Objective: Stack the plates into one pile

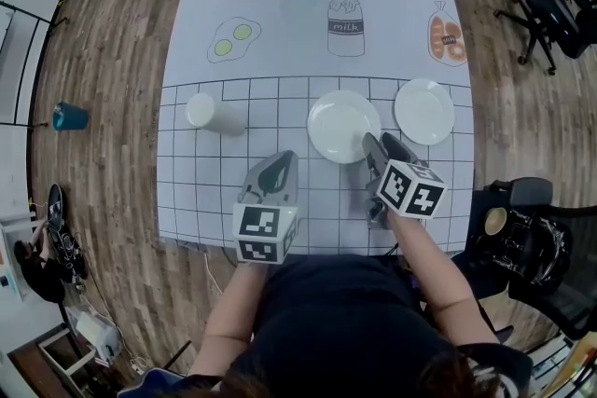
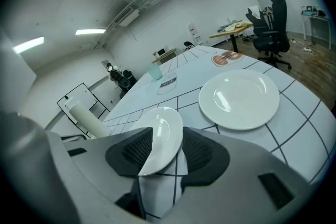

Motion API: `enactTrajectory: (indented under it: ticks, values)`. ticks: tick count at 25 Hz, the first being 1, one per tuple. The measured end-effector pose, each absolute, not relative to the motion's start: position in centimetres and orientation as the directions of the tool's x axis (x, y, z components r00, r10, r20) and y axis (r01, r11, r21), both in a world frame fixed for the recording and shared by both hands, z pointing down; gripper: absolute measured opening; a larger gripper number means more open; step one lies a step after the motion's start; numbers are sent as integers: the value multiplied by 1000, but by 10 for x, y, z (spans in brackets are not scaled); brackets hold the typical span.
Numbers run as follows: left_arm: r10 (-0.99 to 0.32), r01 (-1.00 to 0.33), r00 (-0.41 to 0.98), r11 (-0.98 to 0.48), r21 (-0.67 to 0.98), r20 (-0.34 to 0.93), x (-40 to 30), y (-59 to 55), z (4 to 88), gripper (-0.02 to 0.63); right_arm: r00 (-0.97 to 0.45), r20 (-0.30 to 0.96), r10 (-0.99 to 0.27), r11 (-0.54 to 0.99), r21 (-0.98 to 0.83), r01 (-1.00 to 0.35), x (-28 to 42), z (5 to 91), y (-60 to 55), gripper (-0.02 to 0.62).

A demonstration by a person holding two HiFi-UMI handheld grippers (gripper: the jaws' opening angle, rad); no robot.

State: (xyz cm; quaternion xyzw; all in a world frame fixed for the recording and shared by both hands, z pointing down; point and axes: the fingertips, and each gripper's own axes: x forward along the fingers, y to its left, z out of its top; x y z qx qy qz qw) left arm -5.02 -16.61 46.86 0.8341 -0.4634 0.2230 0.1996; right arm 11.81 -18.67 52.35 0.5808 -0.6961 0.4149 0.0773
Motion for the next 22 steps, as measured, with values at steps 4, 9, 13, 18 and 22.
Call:
enactTrajectory:
  ticks: [4, 9, 13, 18, 22]
  values:
    - [-679, -855, 484, -503, 131, 552, -47, -165, 467, 28, -316, 563, -764, 14, -475, -880, 117, 511, -183, 172]
    - [-662, -827, 527, -545, 141, 533, -31, -166, 459, 28, -280, 527, -802, 25, -438, -898, 130, 489, -176, 171]
    - [-639, -798, 564, -585, 146, 522, -12, -167, 455, 28, -216, 496, -841, 9, -386, -922, 155, 471, -171, 170]
    - [-611, -752, 620, -641, 153, 492, 18, -171, 446, 28, -110, 479, -871, -59, -325, -944, 198, 460, -163, 172]
    - [-587, -720, 653, -677, 153, 479, 40, -172, 441, 28, -35, 490, -871, -134, -305, -943, 232, 462, -156, 172]
